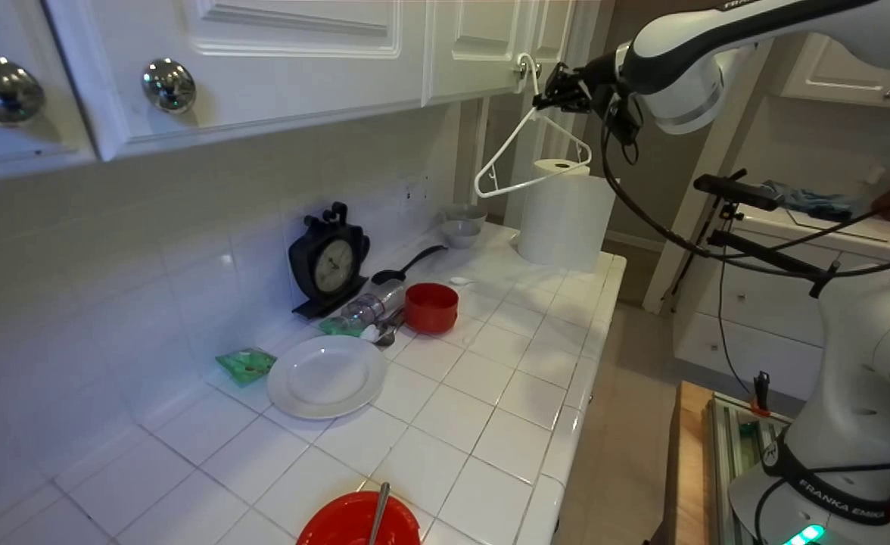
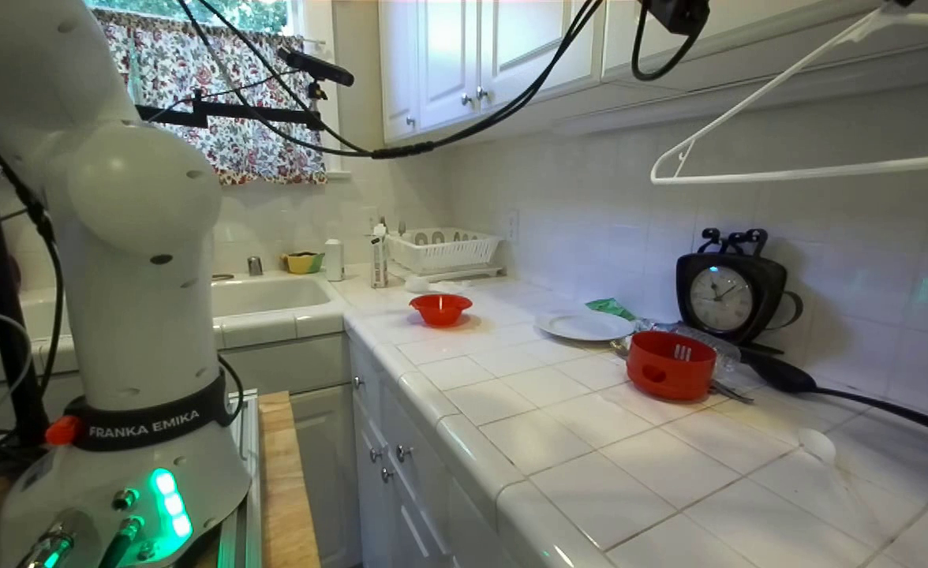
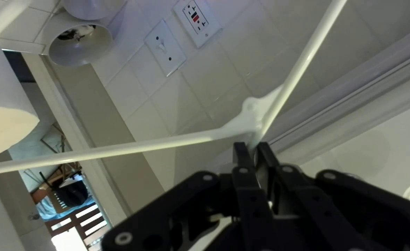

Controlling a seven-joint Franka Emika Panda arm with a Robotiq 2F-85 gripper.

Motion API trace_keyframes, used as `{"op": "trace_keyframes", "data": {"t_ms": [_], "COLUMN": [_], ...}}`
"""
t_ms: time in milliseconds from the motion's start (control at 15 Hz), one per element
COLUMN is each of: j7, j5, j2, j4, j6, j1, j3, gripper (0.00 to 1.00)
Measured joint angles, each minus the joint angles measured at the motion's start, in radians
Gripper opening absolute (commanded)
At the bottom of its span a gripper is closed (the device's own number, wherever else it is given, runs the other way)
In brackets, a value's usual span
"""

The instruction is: Place the white hanger on the left door of the first upper cabinet from the right.

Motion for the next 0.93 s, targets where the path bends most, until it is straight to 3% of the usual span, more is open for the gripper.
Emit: {"op": "trace_keyframes", "data": {"t_ms": [467,933], "j7": [-0.016,-0.053], "j5": [0.000,-0.001], "j2": [0.003,0.002], "j4": [0.024,0.031], "j6": [0.000,0.015], "j1": [0.124,0.193], "j3": [-0.111,-0.142], "gripper": [0.05,0.05]}}
